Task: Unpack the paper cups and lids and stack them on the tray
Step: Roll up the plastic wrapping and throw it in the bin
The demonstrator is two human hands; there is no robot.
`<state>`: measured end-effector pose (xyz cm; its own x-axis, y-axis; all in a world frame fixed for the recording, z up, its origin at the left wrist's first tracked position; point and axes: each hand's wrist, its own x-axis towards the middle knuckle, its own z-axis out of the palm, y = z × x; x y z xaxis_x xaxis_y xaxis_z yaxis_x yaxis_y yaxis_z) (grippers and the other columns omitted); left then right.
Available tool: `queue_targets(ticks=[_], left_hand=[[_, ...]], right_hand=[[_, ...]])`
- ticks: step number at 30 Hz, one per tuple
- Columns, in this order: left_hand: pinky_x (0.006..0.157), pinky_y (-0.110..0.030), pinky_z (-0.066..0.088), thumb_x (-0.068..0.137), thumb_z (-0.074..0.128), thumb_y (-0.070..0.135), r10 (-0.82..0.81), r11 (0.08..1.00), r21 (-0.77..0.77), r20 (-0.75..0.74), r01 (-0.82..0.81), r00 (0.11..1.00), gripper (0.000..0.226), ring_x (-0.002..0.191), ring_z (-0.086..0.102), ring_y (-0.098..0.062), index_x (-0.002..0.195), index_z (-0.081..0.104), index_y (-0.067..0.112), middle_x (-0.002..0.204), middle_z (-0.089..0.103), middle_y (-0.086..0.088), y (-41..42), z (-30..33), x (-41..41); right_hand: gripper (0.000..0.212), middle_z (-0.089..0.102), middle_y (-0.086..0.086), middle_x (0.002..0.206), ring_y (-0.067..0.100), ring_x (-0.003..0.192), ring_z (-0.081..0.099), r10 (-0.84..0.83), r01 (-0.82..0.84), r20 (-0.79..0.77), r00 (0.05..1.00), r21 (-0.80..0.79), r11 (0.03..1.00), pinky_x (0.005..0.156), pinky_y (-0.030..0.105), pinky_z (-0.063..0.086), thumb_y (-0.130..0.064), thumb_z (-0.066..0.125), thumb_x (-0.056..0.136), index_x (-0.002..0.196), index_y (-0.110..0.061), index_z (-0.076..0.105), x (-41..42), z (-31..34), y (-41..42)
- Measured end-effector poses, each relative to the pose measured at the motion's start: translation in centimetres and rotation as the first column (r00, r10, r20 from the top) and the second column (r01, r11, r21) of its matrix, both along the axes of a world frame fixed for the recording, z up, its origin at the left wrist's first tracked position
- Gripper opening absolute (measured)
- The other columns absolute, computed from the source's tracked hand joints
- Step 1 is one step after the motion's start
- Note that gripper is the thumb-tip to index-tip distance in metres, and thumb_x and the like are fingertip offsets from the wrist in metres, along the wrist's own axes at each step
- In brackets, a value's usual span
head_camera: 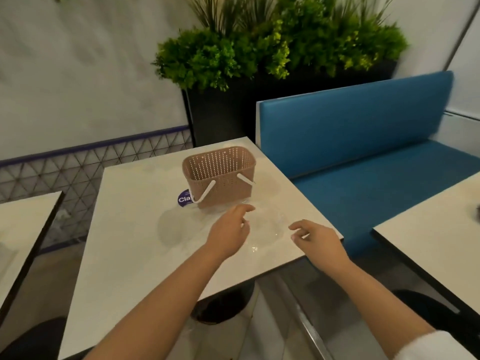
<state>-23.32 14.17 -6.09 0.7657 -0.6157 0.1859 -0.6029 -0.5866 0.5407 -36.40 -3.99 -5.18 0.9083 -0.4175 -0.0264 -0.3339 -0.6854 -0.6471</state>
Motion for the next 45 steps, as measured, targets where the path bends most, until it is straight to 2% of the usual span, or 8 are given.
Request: queue_targets(ticks=[8, 13, 18, 21, 26, 37, 42, 45], left_hand=[[0.099, -0.032, 0.041, 0.090, 0.054, 0.015, 0.060, 0.969, 0.243, -0.041, -0.048, 0.997, 0.036, 0.122, 0.046, -0.018, 0.125, 0.056, 0.022, 0.132, 0.050, 0.003, 1.3, -5.2, 13.1], [0.103, -0.030, 0.035, 0.088, 0.057, 0.025, -0.029, 0.922, 0.384, -0.071, 0.054, 0.997, 0.037, 0.125, 0.045, -0.015, 0.125, 0.055, 0.028, 0.134, 0.049, 0.008, 0.5, -9.6, 16.4], [0.106, -0.027, 0.026, 0.087, 0.057, 0.024, -0.089, 0.912, 0.389, -0.126, 0.132, 0.988, 0.032, 0.129, 0.038, -0.010, 0.118, 0.058, 0.030, 0.134, 0.048, 0.014, 0.1, -12.0, 17.6], [0.096, -0.022, 0.035, 0.089, 0.056, 0.022, -0.046, 0.942, 0.327, -0.111, 0.080, 0.993, 0.019, 0.113, 0.054, -0.010, 0.104, 0.067, 0.028, 0.120, 0.061, 0.013, -0.1, -11.6, 18.1], [0.086, -0.028, 0.050, 0.086, 0.069, 0.019, 0.023, 0.996, 0.093, -0.159, -0.008, 0.987, 0.006, 0.091, 0.064, -0.012, 0.092, 0.071, 0.018, 0.098, 0.070, 0.003, 0.3, -8.9, 18.3], [0.068, -0.019, 0.048, 0.085, 0.070, 0.014, 0.158, 0.955, -0.255, 0.010, -0.150, 0.987, 0.018, 0.077, 0.060, 0.000, 0.083, 0.057, 0.026, 0.082, 0.063, 0.015, 2.3, -1.8, 15.4], [0.065, -0.023, 0.050, 0.089, 0.066, 0.014, 0.115, 0.773, -0.555, -0.352, -0.306, 0.929, 0.021, 0.078, 0.064, -0.008, 0.098, 0.054, 0.029, 0.088, 0.066, 0.004, 2.5, 4.9, 16.4], [0.059, -0.024, 0.054, 0.093, 0.058, 0.010, -0.106, 0.714, -0.611, -0.578, -0.342, 0.809, 0.012, 0.075, 0.068, -0.012, 0.102, 0.059, 0.018, 0.088, 0.072, 0.001, 2.0, 7.3, 16.0]], right_hand=[[0.027, 0.062, -0.001, 0.093, 0.020, 0.083, 0.062, -0.250, 0.285, -0.168, 0.954, 0.233, 0.930, 0.067, 0.027, 0.044, -0.030, 0.064, 0.087, 0.111, -0.018, 0.061, 15.6, -4.5, -1.2], [0.065, 0.062, 0.014, 0.107, 0.033, 0.094, 0.062, -0.393, 0.499, -0.368, 0.843, 0.257, 0.828, 0.070, 0.035, 0.049, -0.050, 0.069, 0.079, 0.119, -0.004, 0.045, 22.5, -9.3, -2.0], [0.058, 0.064, 0.016, 0.102, 0.032, 0.086, 0.065, -0.433, 0.551, -0.385, 0.815, 0.282, 0.785, 0.064, 0.034, 0.052, -0.027, 0.080, 0.072, 0.115, -0.003, 0.048, 24.4, -12.2, -1.8], [0.053, 0.067, 0.014, 0.100, 0.027, 0.080, 0.062, -0.434, 0.531, -0.327, 0.840, 0.330, 0.780, 0.074, 0.037, 0.052, -0.022, 0.080, 0.072, 0.116, -0.010, 0.054, 24.2, -12.5, -2.1], [0.038, 0.063, 0.009, 0.079, 0.020, 0.051, 0.059, -0.512, 0.560, -0.231, 0.827, 0.424, 0.712, 0.048, 0.028, 0.051, -0.014, 0.077, 0.078, 0.103, -0.017, 0.049, 23.1, -11.6, -2.5], [0.008, 0.064, 0.009, 0.073, 0.025, 0.056, 0.064, -0.540, 0.520, -0.141, 0.830, 0.547, 0.656, 0.074, 0.048, 0.058, -0.006, 0.067, 0.083, 0.087, -0.005, 0.061, 22.0, -9.6, -2.4], [0.058, 0.052, 0.010, 0.124, 0.025, 0.101, 0.058, -0.462, 0.430, -0.026, 0.887, 0.415, 0.802, 0.086, 0.035, 0.047, -0.033, 0.074, 0.081, 0.127, -0.009, 0.047, 21.3, -7.2, -1.2], [0.048, 0.047, 0.001, 0.133, 0.019, 0.117, 0.049, -0.429, 0.263, 0.185, 0.884, 0.561, 0.785, 0.091, 0.031, 0.039, -0.049, 0.054, 0.091, 0.128, -0.020, 0.048, 20.5, -1.8, -0.5]])
